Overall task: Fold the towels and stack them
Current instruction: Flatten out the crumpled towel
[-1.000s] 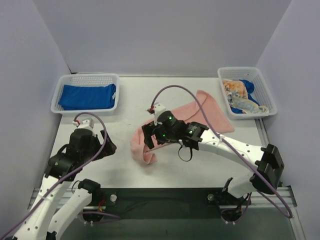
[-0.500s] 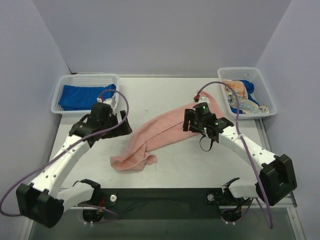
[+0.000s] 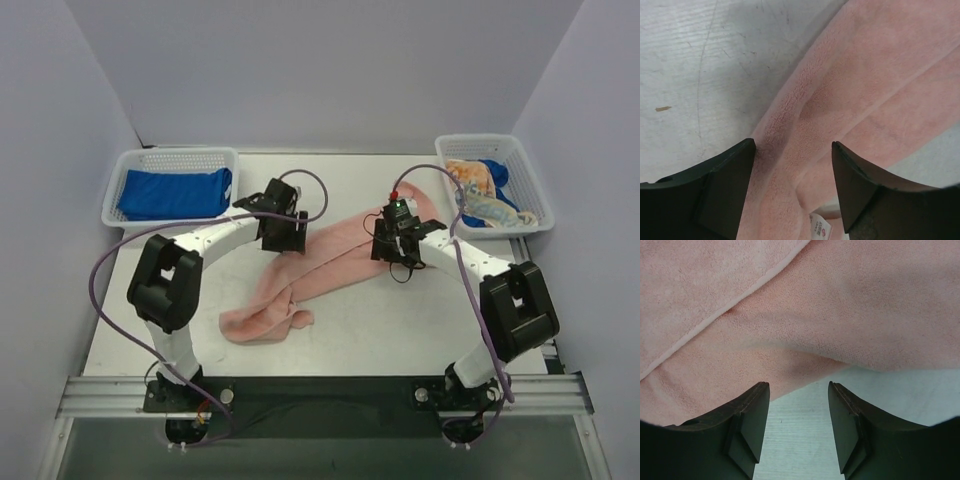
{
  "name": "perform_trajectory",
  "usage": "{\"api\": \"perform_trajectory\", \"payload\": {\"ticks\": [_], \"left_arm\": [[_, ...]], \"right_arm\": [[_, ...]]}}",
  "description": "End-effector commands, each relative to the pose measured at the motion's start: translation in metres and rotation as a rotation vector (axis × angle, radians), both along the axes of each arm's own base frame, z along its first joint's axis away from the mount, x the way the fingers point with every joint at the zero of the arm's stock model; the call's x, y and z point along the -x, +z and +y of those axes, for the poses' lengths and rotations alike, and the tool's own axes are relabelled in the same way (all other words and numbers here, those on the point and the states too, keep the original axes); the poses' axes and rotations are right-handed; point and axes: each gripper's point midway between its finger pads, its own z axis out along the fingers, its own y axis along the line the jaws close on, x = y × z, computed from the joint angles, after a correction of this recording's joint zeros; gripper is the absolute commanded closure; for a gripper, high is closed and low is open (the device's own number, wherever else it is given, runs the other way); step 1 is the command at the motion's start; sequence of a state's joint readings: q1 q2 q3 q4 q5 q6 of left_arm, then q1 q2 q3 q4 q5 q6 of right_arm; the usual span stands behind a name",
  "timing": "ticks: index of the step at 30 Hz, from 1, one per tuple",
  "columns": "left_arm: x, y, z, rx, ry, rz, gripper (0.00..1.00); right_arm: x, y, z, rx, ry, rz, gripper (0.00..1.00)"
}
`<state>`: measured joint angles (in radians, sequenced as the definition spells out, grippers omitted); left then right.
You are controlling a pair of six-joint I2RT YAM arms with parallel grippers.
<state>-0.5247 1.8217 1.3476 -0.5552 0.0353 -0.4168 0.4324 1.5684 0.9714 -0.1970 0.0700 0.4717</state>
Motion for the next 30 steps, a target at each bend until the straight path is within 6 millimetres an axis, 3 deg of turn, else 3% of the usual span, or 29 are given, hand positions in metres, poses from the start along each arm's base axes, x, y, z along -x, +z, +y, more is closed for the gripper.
{"api": "perform_trajectory", "payload": {"ticks": [1, 3, 4, 6, 7, 8, 9, 10, 12, 14, 16, 17, 19, 22, 24, 25, 26, 28, 30], "left_arm": [[0.0, -0.008, -0.007, -0.015, -0.005, -0.006, 0.29], [0.013, -0.019, -0.006, -0.028, -0.004, 0.021, 0.33], [0.03, -0.036, 0.002, -0.046, 0.014, 0.071, 0.41], [0.048, -0.047, 0.01, -0.041, 0.057, 0.116, 0.52], [0.068, -0.062, 0.021, -0.06, 0.072, 0.166, 0.6], [0.081, -0.062, 0.024, -0.044, 0.081, 0.185, 0.69], [0.09, -0.064, 0.025, -0.017, 0.104, 0.204, 0.71], [0.117, -0.08, 0.038, -0.034, 0.116, 0.267, 0.71], [0.138, -0.072, 0.038, 0.032, 0.133, 0.287, 0.73], [0.172, -0.074, 0.05, 0.06, 0.141, 0.329, 0.73], [0.196, -0.062, 0.049, 0.141, 0.146, 0.354, 0.72], [0.216, -0.07, 0.056, 0.139, 0.155, 0.392, 0.72], [0.234, -0.063, 0.057, 0.181, 0.168, 0.42, 0.7], [0.248, -0.046, 0.062, 0.224, 0.158, 0.394, 0.6], [0.246, -0.025, 0.058, 0.276, 0.144, 0.35, 0.45], [0.243, -0.012, 0.054, 0.311, 0.132, 0.314, 0.29], [0.24, -0.005, 0.055, 0.313, 0.142, 0.294, 0.22], [0.22, 0.023, 0.052, 0.345, 0.167, 0.198, 0.1], [0.194, 0.04, 0.056, 0.319, 0.212, 0.094, 0.06]], "right_arm": [[-0.009, -0.003, 0.006, -0.012, -0.004, 0.023, 0.5], [-0.009, -0.009, 0.01, -0.013, 0.003, 0.044, 0.5], [-0.009, -0.016, 0.011, -0.006, 0.008, 0.06, 0.5], [-0.013, -0.019, 0.015, 0.004, 0.023, 0.061, 0.51], [-0.012, -0.026, 0.017, 0.015, 0.035, 0.081, 0.51], [-0.011, -0.028, 0.023, 0.021, 0.053, 0.084, 0.52], [-0.013, -0.027, 0.027, 0.029, 0.074, 0.078, 0.52], [-0.012, -0.033, 0.031, 0.042, 0.09, 0.089, 0.52], [-0.01, -0.037, 0.046, 0.063, 0.153, 0.096, 0.53], [-0.006, -0.04, 0.057, 0.082, 0.204, 0.102, 0.53], [0.002, -0.042, 0.076, 0.105, 0.291, 0.114, 0.53], [0.007, -0.043, 0.083, 0.104, 0.325, 0.127, 0.53], [0.021, -0.042, 0.097, 0.126, 0.411, 0.15, 0.53], [0.041, -0.033, 0.111, 0.146, 0.513, 0.165, 0.53], [0.05, -0.017, 0.112, 0.153, 0.556, 0.149, 0.52], [0.052, -0.01, 0.112, 0.145, 0.565, 0.14, 0.52], [0.054, -0.002, 0.113, 0.124, 0.574, 0.132, 0.5], [0.051, 0.026, 0.107, 0.103, 0.572, 0.069, 0.45], [0.046, 0.055, 0.102, 0.078, 0.562, 0.001, 0.38]]}}
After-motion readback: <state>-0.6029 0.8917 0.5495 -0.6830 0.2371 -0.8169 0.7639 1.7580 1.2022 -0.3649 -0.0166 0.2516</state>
